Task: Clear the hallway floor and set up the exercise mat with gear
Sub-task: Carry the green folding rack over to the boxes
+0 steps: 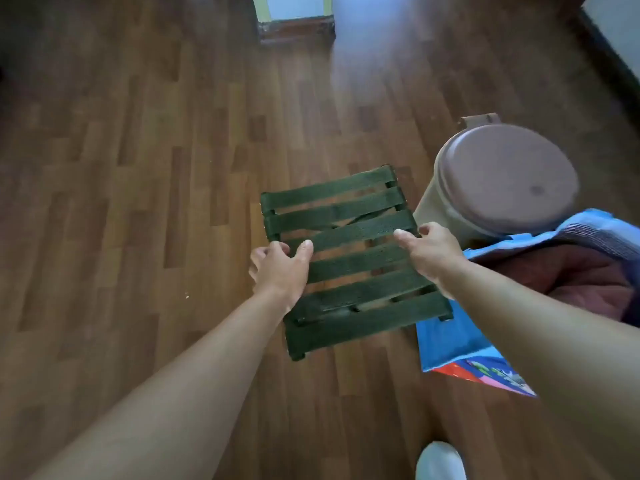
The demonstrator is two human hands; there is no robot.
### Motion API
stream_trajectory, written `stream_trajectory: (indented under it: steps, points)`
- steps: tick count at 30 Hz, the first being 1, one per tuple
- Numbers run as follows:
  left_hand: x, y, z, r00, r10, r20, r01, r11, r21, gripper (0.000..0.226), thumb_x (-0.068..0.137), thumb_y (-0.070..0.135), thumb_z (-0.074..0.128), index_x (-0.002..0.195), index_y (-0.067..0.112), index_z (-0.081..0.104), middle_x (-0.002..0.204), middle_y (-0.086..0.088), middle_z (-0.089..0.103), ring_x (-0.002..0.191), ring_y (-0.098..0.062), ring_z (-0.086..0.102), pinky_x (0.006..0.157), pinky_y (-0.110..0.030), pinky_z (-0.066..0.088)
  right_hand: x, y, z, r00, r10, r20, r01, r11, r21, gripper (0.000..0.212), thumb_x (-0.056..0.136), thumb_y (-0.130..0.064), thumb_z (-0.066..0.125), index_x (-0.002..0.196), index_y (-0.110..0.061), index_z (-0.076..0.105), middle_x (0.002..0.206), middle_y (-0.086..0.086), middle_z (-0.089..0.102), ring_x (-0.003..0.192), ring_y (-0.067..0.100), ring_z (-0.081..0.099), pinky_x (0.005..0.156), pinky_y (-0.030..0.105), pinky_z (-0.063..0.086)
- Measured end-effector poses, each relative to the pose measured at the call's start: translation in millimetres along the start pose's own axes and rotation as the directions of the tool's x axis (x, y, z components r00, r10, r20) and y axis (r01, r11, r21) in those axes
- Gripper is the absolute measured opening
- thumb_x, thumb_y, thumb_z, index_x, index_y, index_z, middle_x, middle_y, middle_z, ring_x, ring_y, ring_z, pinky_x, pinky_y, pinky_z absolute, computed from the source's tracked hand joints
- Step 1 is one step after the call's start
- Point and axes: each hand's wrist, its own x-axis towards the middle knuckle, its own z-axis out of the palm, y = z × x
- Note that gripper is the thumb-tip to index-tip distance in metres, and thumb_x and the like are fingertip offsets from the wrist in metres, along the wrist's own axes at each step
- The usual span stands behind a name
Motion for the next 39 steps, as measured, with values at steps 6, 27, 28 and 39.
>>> stream_trajectory:
  steps: [6, 27, 28, 39]
  points:
    - [41, -16, 25, 0.994, -0.098, 0.052, 0.101, 0.992, -0.069, 0.050, 0.092, 0.046, 0.048, 0.133, 0.022, 0.033, 0.140, -0.010, 0.031, 0.112, -0.027, 0.045, 0.092, -0.038, 0.045, 44, 20, 26, 0.998, 0.064, 0.028, -0.062, 0.997, -0.038, 0.062, 0.090, -0.046, 0.053, 0.137, -0.009, 0.037, 0.136, 0.014, 0.049, 0.121, 0.033, 0.049, 0.102, 0.045, 0.041]
    - [-12, 83, -113, 0.974, 0.223, 0.032, -0.214, 0.961, -0.172, 0.051, 0.088, -0.003, 0.053, 0.124, 0.033, 0.051, 0.133, -0.005, 0.047, 0.108, -0.021, 0.055, 0.076, -0.023, 0.050, -62, -138, -18, 0.994, -0.038, 0.101, 0.021, 0.987, 0.160, 0.037, 0.092, -0.033, 0.055, 0.121, -0.011, 0.049, 0.108, 0.007, 0.058, 0.087, 0.020, 0.057, 0.060, 0.028, 0.046]
    - [-23, 88, -129, 0.973, 0.229, 0.020, -0.223, 0.959, -0.174, 0.050, 0.089, -0.002, 0.053, 0.125, 0.033, 0.051, 0.134, -0.006, 0.046, 0.108, -0.023, 0.055, 0.079, -0.025, 0.052, -76, -150, -24, 0.994, -0.042, 0.104, 0.026, 0.988, 0.155, 0.039, 0.093, -0.034, 0.054, 0.123, -0.011, 0.048, 0.112, 0.007, 0.058, 0.089, 0.021, 0.057, 0.063, 0.028, 0.046]
    - [-163, 130, -324, 0.962, 0.257, -0.092, -0.272, 0.936, -0.225, 0.052, 0.087, -0.002, 0.055, 0.129, 0.028, 0.050, 0.117, -0.003, 0.057, 0.083, -0.013, 0.060, 0.067, -0.028, 0.057, -256, -299, -77, 0.972, -0.122, 0.202, 0.069, 0.966, 0.249, 0.027, 0.092, -0.033, 0.054, 0.098, -0.007, 0.057, 0.099, 0.011, 0.064, 0.090, 0.028, 0.061, 0.082, 0.039, 0.049]
